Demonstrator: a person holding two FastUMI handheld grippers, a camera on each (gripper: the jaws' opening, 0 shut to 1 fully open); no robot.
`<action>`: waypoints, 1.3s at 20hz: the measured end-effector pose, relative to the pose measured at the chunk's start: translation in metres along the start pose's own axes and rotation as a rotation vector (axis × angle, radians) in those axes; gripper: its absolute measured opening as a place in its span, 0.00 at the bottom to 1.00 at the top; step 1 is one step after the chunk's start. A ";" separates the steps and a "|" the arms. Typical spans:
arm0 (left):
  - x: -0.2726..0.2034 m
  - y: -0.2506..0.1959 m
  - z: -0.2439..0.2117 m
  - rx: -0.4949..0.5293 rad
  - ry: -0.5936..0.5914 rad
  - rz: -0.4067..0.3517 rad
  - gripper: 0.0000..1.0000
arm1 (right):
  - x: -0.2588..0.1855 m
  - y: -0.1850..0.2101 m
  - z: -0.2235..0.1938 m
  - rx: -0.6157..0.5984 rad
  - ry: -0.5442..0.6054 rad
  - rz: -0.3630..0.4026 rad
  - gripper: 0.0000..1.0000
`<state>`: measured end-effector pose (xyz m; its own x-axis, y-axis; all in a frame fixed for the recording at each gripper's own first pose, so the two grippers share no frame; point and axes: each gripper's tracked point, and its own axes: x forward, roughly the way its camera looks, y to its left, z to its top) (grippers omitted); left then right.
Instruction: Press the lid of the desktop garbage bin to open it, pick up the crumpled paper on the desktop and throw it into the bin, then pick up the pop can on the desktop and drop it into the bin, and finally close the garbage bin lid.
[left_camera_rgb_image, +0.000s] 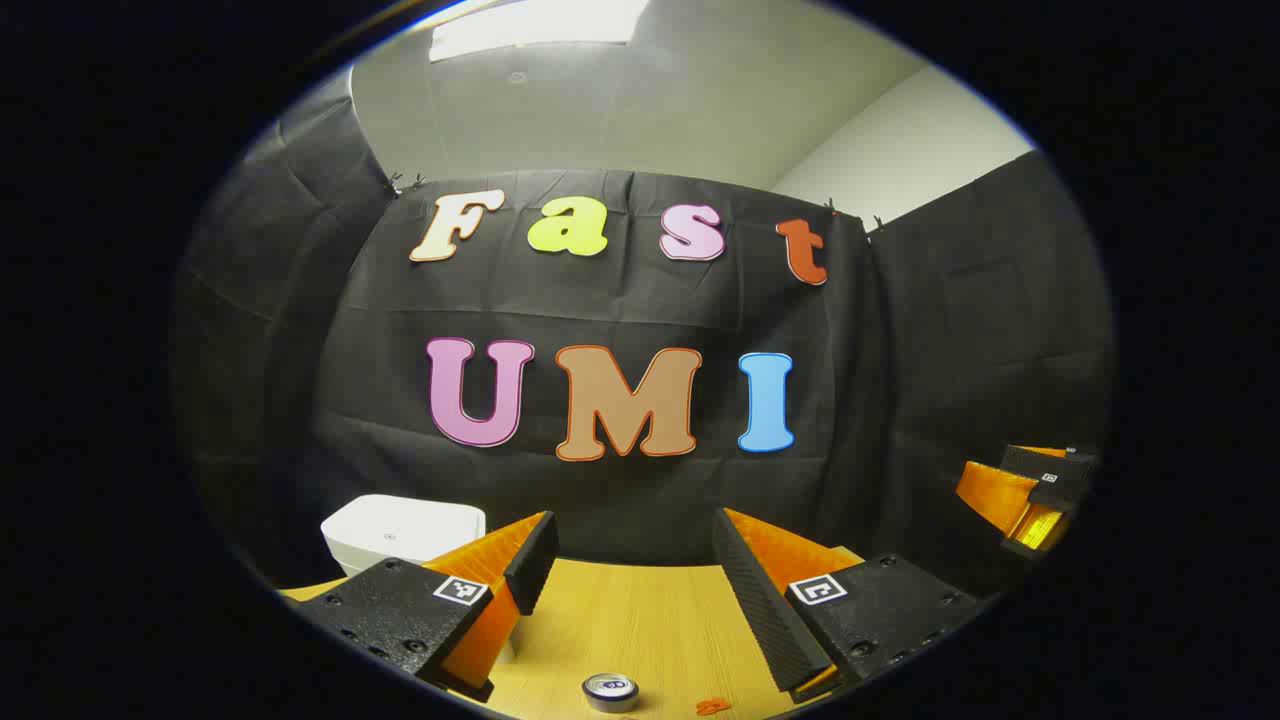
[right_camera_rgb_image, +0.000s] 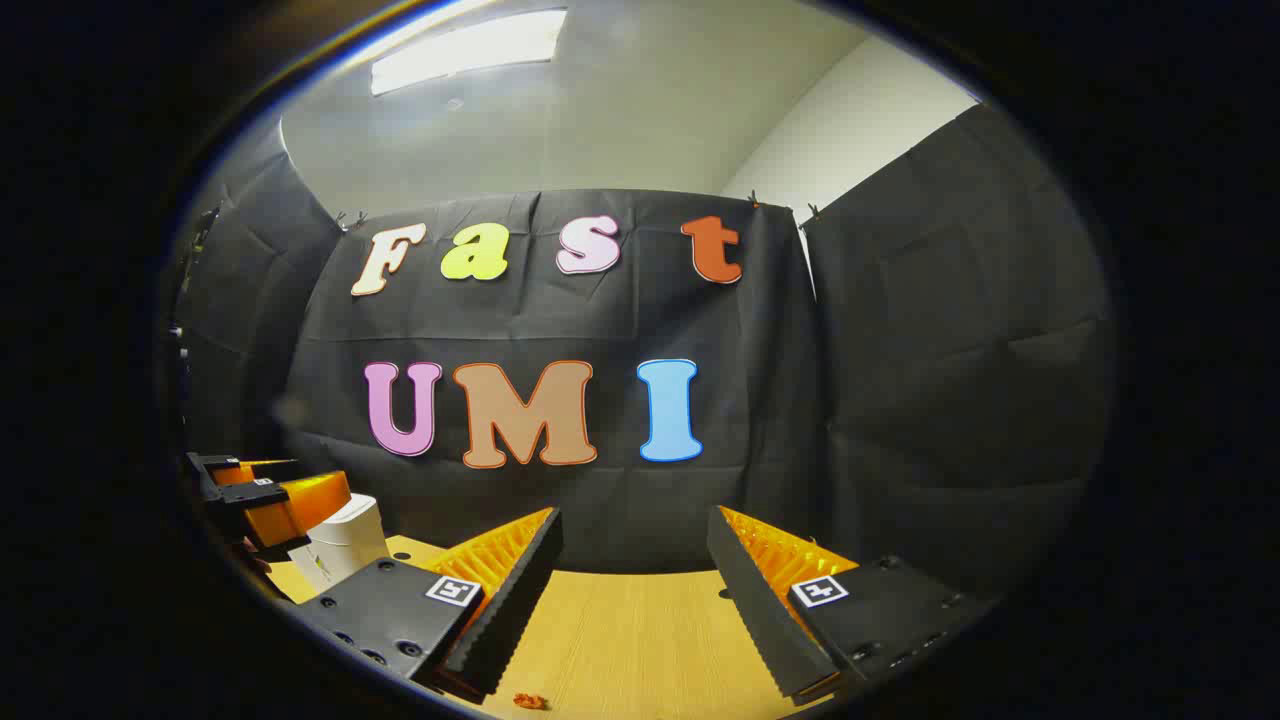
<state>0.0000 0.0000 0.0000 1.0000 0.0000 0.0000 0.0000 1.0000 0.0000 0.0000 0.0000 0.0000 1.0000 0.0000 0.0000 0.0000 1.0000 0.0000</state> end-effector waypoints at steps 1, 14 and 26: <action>0.000 0.000 0.000 -0.001 -0.001 0.001 0.93 | -0.001 -0.001 0.000 -0.004 -0.001 -0.003 0.96; 0.001 0.000 -0.004 0.005 0.013 0.004 0.93 | 0.002 0.005 0.006 -0.021 -0.014 0.019 0.96; 0.005 -0.003 -0.005 0.006 0.011 -0.006 0.93 | 0.006 0.008 0.006 -0.028 -0.016 0.022 0.99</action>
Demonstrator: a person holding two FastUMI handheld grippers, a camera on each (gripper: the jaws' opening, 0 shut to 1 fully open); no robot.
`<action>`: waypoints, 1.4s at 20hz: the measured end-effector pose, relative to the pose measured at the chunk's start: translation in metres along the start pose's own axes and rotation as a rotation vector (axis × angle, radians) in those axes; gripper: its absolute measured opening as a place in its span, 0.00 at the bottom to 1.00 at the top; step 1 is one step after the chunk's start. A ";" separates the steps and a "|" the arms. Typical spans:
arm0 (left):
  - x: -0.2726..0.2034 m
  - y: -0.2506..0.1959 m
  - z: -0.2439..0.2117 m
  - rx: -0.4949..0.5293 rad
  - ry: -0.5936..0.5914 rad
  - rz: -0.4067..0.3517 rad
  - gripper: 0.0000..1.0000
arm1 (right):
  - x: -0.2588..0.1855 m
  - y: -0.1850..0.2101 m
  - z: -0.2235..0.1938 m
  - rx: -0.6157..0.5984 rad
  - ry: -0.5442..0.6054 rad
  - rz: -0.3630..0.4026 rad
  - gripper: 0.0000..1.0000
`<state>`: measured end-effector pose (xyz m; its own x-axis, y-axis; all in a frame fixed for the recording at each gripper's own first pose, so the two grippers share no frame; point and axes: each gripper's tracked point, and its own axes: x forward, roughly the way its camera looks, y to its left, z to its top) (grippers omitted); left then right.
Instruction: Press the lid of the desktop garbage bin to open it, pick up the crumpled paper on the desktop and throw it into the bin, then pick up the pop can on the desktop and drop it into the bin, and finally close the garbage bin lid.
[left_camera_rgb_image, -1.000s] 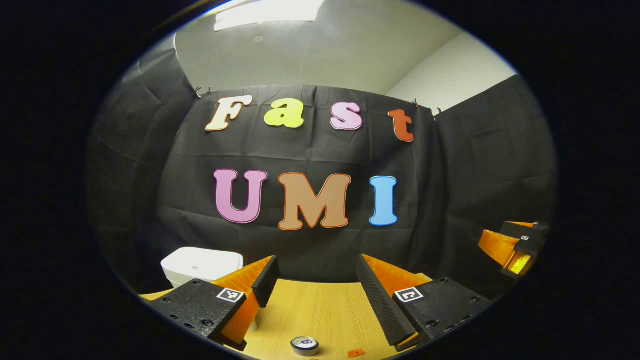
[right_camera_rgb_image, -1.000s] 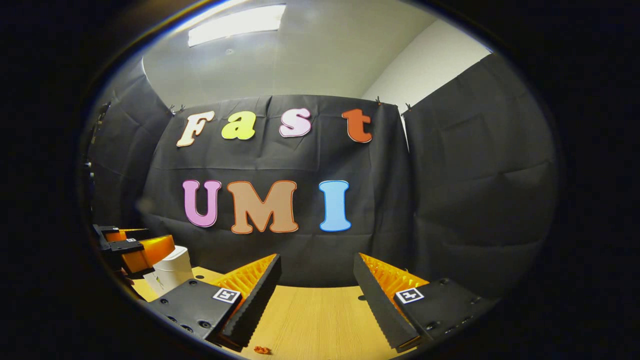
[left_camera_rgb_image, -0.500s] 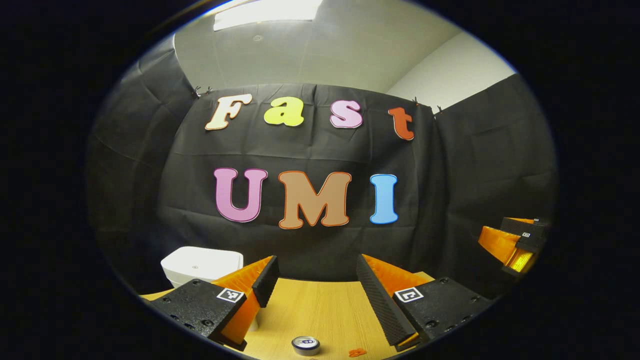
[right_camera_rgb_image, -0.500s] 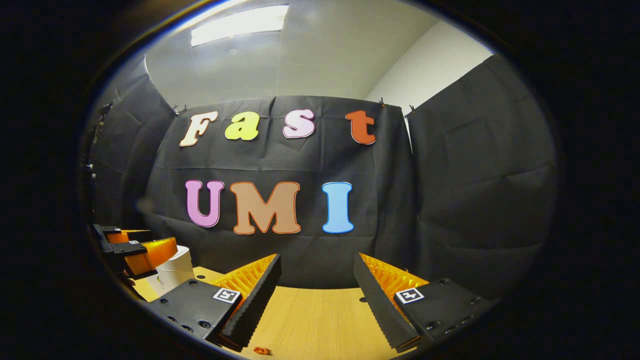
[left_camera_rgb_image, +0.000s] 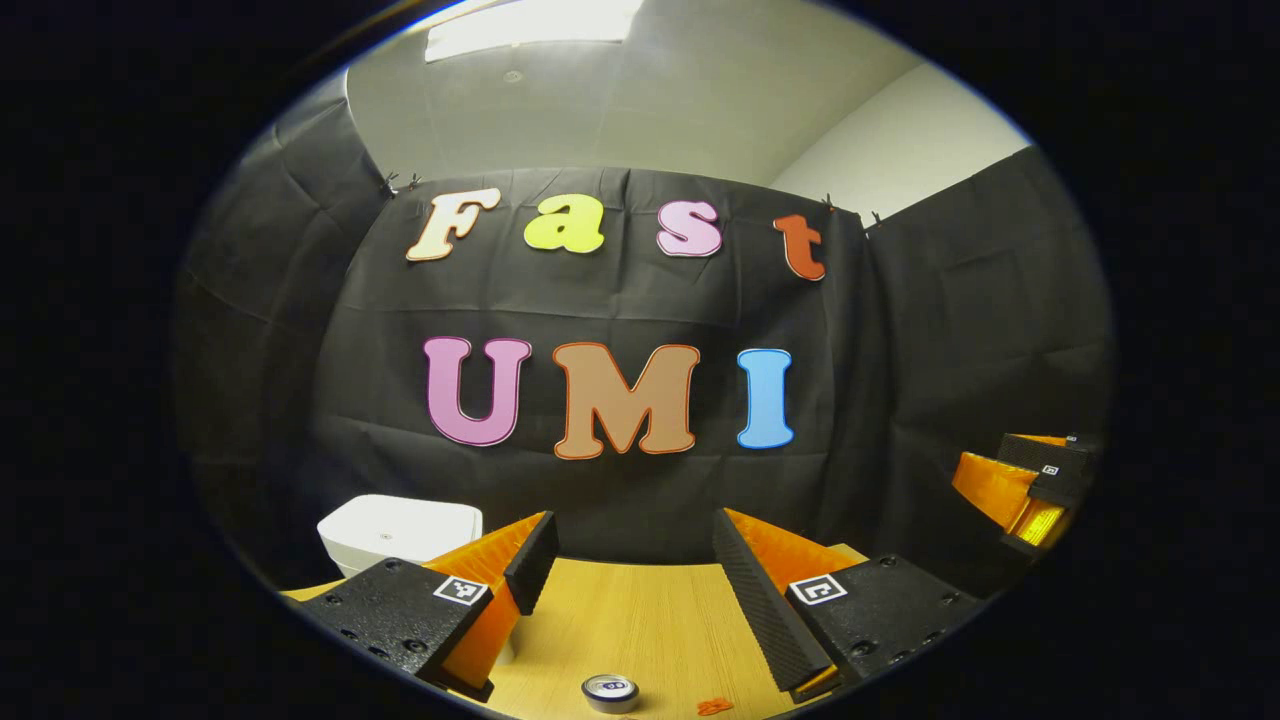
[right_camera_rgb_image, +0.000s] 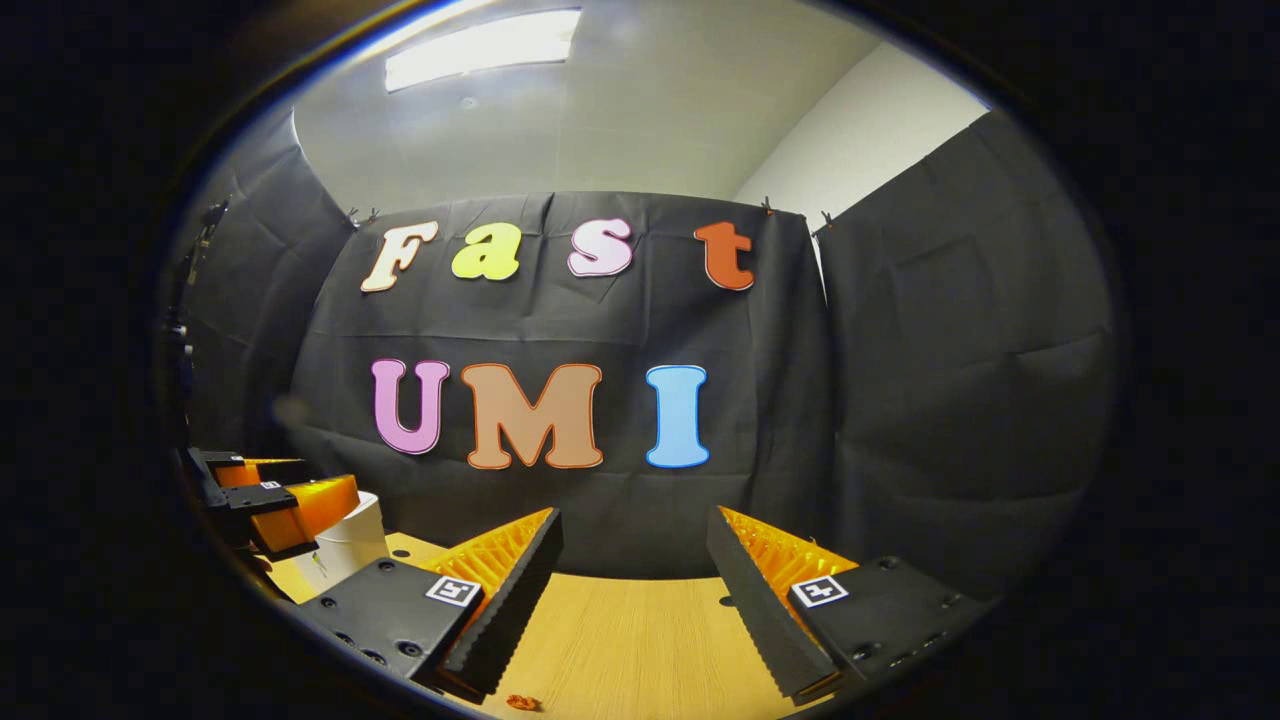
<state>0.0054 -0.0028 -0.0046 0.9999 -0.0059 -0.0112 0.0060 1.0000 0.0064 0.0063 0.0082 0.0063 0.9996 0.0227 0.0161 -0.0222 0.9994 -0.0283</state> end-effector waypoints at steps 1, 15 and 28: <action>0.000 -0.001 -0.001 0.000 0.000 0.001 0.93 | -0.001 0.000 0.001 0.001 -0.003 0.000 0.96; -0.004 -0.003 0.006 0.016 -0.017 0.004 0.93 | -0.005 0.000 0.000 0.000 -0.005 0.008 0.96; -0.002 -0.004 0.012 0.038 -0.037 0.002 0.90 | -0.003 -0.002 0.001 0.001 -0.007 0.012 0.96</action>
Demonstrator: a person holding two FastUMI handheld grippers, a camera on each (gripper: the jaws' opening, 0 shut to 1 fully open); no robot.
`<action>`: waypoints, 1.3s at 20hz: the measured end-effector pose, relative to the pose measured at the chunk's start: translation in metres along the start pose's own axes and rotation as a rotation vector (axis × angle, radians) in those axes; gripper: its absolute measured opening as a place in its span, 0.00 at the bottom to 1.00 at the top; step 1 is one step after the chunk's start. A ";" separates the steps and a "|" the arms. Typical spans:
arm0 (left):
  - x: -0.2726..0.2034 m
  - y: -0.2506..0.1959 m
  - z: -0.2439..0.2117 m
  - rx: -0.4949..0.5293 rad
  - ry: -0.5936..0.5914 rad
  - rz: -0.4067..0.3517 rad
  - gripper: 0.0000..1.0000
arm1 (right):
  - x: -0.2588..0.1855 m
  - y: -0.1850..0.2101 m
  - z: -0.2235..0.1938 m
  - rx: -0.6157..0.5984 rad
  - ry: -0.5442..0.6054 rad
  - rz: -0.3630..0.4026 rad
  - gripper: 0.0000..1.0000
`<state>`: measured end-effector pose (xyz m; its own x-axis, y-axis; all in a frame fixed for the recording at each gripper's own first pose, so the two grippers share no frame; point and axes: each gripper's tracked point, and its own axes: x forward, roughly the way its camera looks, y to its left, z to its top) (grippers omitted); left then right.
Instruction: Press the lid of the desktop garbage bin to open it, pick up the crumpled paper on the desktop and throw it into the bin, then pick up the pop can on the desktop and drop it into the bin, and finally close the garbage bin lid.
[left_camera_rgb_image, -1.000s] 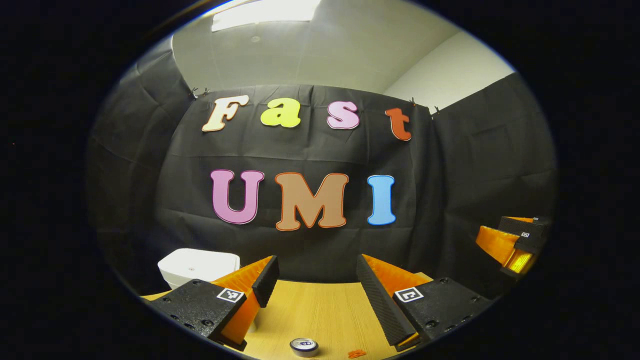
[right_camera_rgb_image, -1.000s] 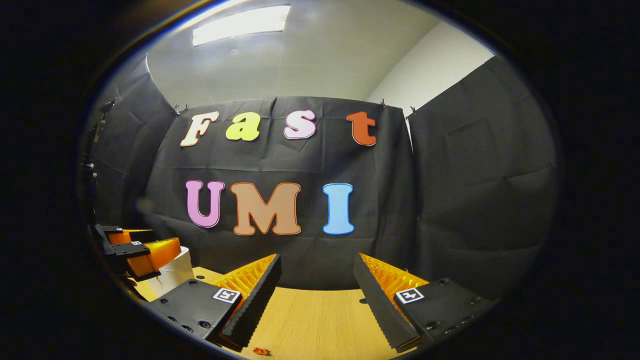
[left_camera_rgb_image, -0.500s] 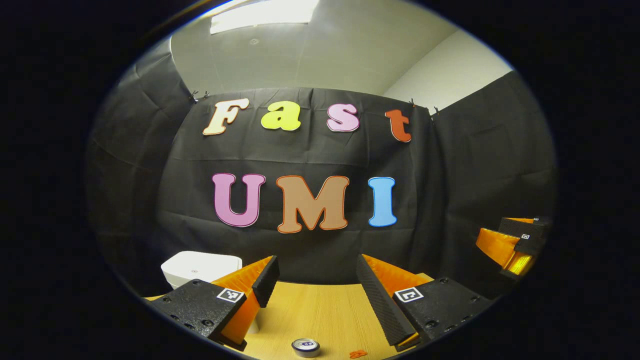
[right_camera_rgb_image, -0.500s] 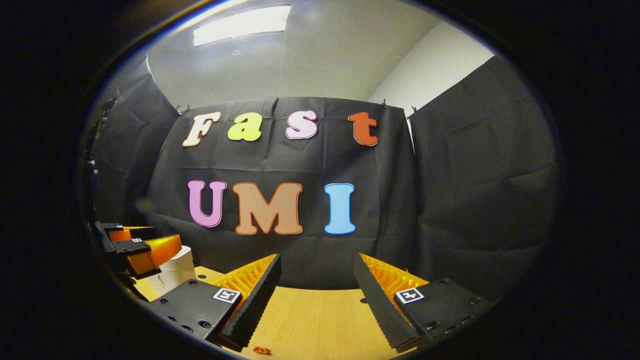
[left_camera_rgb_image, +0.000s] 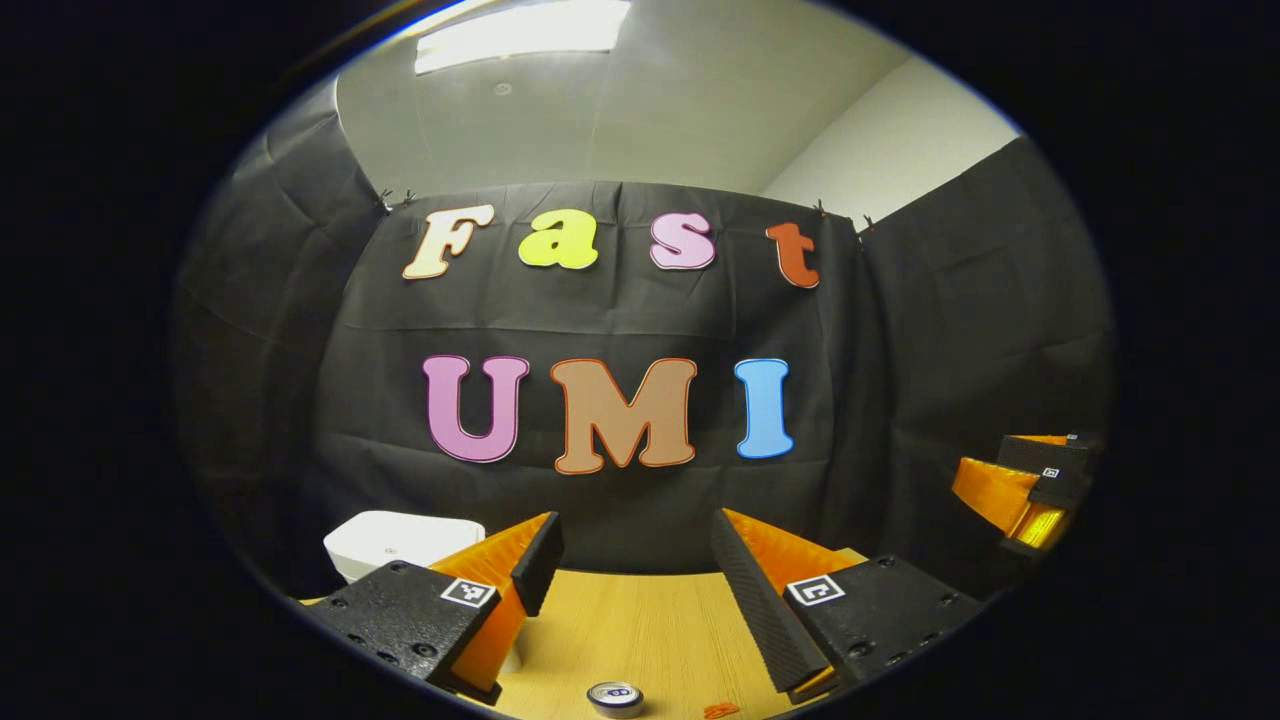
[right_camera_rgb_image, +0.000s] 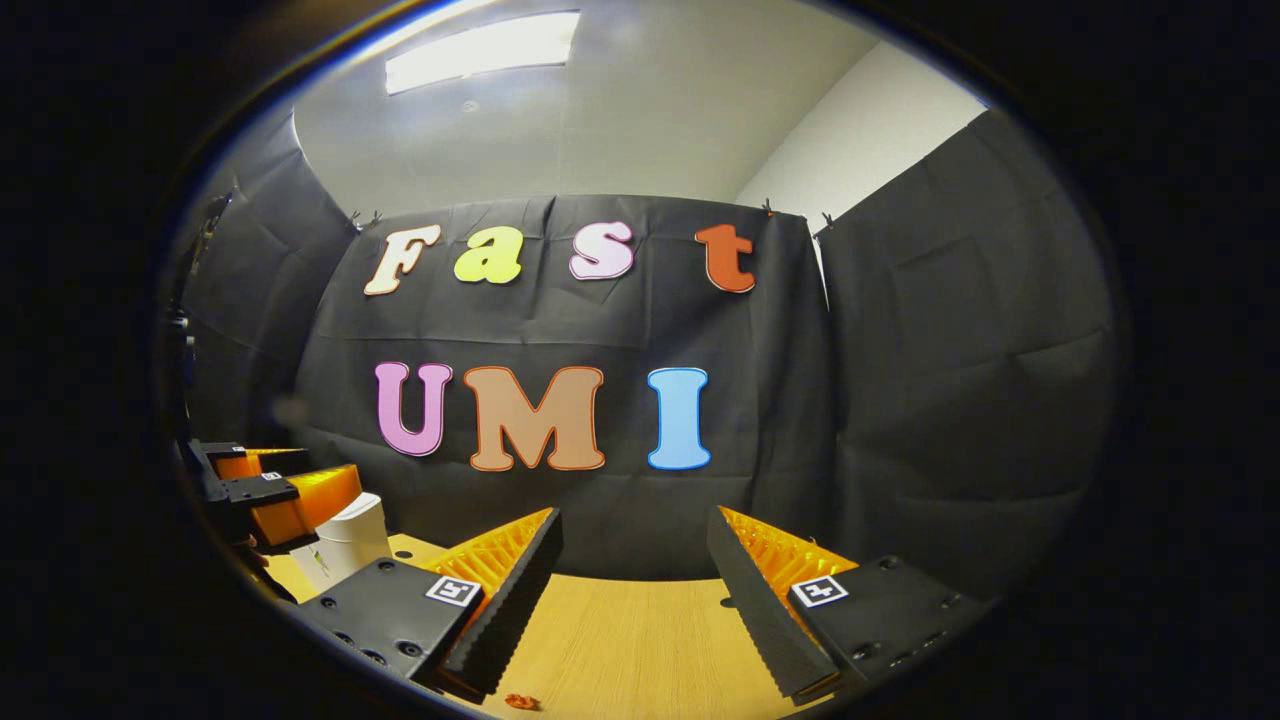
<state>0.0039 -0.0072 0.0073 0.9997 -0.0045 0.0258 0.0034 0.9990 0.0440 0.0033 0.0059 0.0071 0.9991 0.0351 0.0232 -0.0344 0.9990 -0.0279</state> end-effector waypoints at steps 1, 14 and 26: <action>0.000 -0.001 0.000 0.001 -0.001 -0.001 0.85 | 0.000 0.000 -0.001 0.000 0.002 0.002 0.96; 0.003 -0.011 -0.008 0.030 0.028 0.015 0.04 | 0.007 -0.008 -0.012 -0.006 0.021 0.054 0.96; 0.031 0.135 -0.006 0.058 0.028 0.248 0.00 | 0.024 0.033 -0.026 -0.012 0.029 0.055 0.97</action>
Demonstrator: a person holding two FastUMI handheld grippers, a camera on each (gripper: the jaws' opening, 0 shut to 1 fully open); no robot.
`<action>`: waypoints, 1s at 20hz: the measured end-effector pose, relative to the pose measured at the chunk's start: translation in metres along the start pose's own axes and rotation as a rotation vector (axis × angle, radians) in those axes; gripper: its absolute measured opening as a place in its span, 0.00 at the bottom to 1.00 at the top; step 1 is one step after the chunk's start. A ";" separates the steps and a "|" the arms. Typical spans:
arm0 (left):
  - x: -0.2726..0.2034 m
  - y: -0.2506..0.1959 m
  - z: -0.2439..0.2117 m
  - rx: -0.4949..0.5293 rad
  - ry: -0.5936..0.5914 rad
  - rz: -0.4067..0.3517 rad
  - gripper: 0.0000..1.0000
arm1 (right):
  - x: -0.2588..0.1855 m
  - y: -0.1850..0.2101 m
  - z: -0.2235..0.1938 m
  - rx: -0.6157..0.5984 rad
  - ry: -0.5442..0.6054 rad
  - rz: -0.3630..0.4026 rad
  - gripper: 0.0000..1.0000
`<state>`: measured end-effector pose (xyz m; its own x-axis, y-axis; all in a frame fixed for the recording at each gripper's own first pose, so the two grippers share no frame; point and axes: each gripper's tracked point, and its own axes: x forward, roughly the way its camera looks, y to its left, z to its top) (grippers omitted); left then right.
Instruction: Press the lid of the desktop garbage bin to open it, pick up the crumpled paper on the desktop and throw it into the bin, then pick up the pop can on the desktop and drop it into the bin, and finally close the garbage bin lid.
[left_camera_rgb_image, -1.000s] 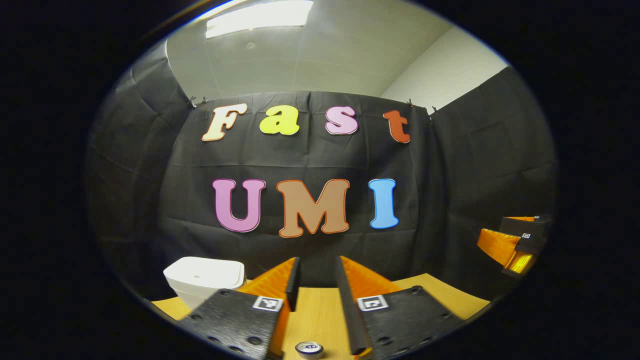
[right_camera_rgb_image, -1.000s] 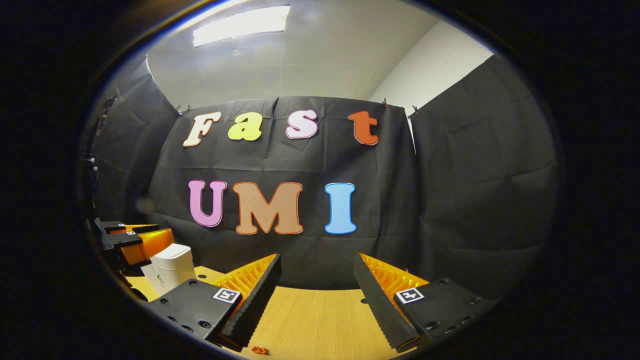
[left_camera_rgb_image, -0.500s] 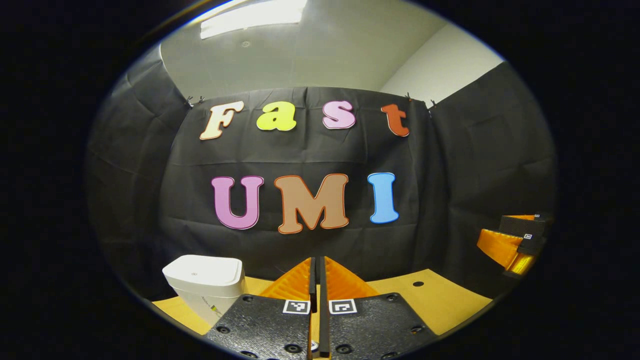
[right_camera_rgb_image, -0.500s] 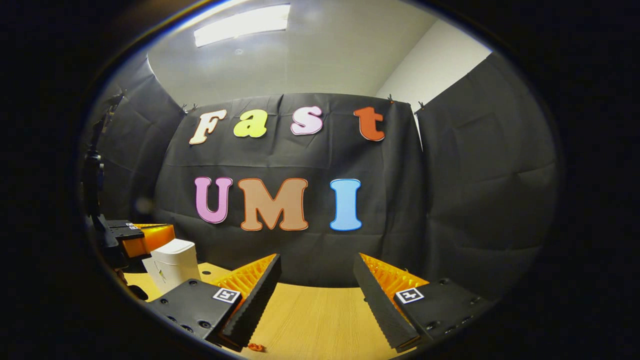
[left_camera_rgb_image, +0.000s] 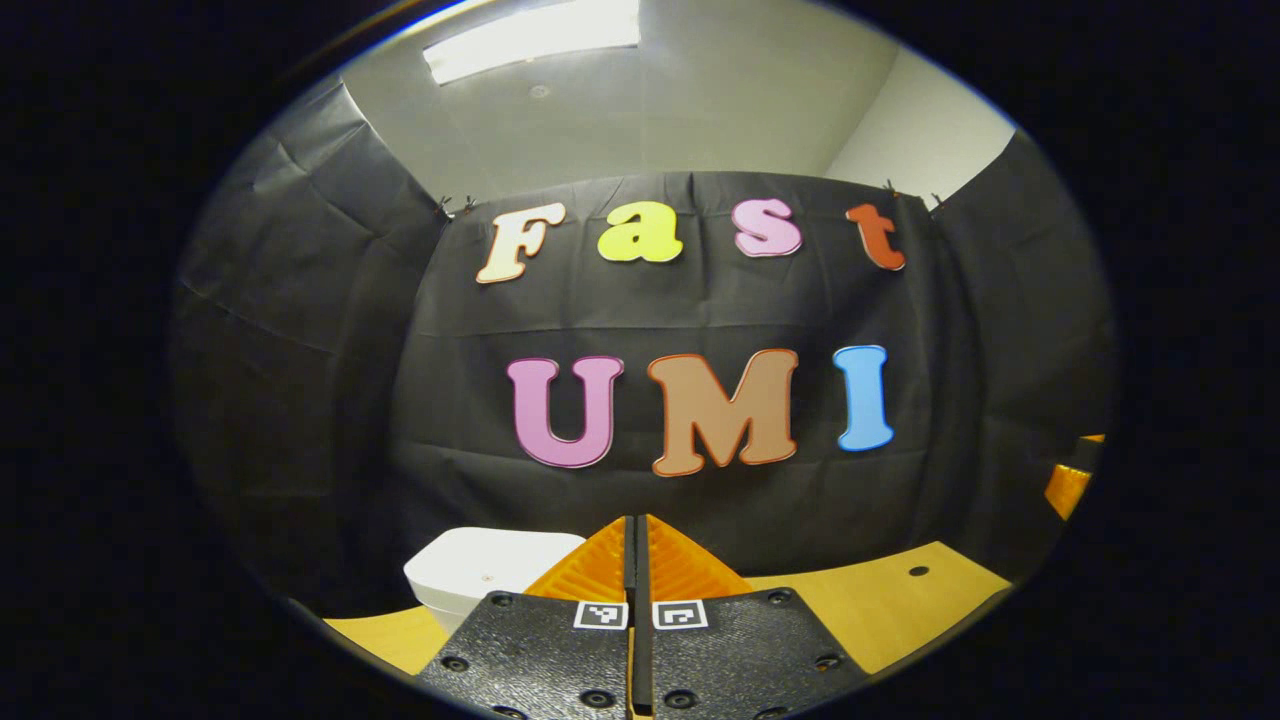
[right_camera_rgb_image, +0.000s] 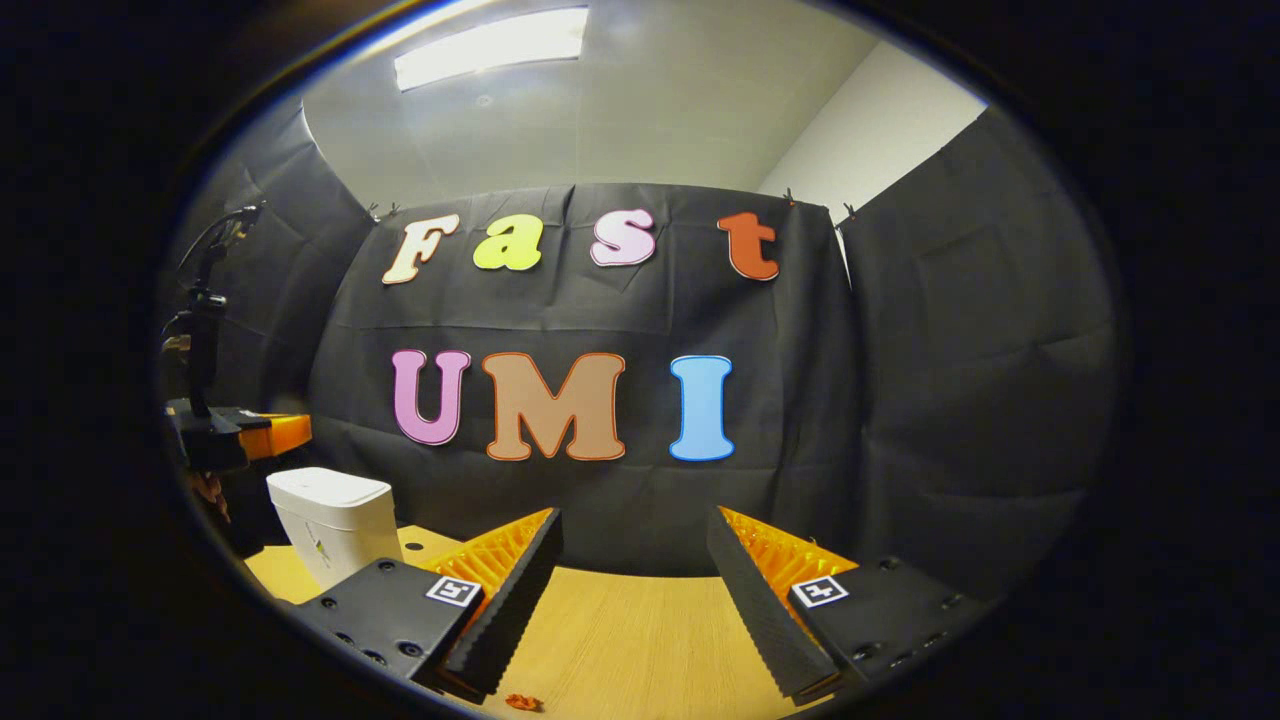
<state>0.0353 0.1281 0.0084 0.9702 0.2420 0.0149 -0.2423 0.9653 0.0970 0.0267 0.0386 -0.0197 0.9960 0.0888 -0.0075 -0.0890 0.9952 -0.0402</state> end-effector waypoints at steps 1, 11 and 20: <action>0.009 0.014 0.001 -0.004 -0.007 0.004 0.00 | 0.002 0.011 0.000 -0.003 0.000 -0.003 0.96; 0.065 0.092 -0.075 -0.024 0.161 0.051 0.00 | 0.014 0.058 -0.012 -0.066 0.057 -0.025 0.96; 0.058 0.094 -0.150 -0.056 0.376 0.053 0.00 | 0.029 0.062 -0.013 -0.084 0.067 -0.028 0.96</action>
<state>0.0675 0.2474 -0.1310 0.8878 0.3007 -0.3485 -0.3021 0.9519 0.0517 0.0504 0.1028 -0.0357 0.9959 0.0553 -0.0720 -0.0640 0.9901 -0.1248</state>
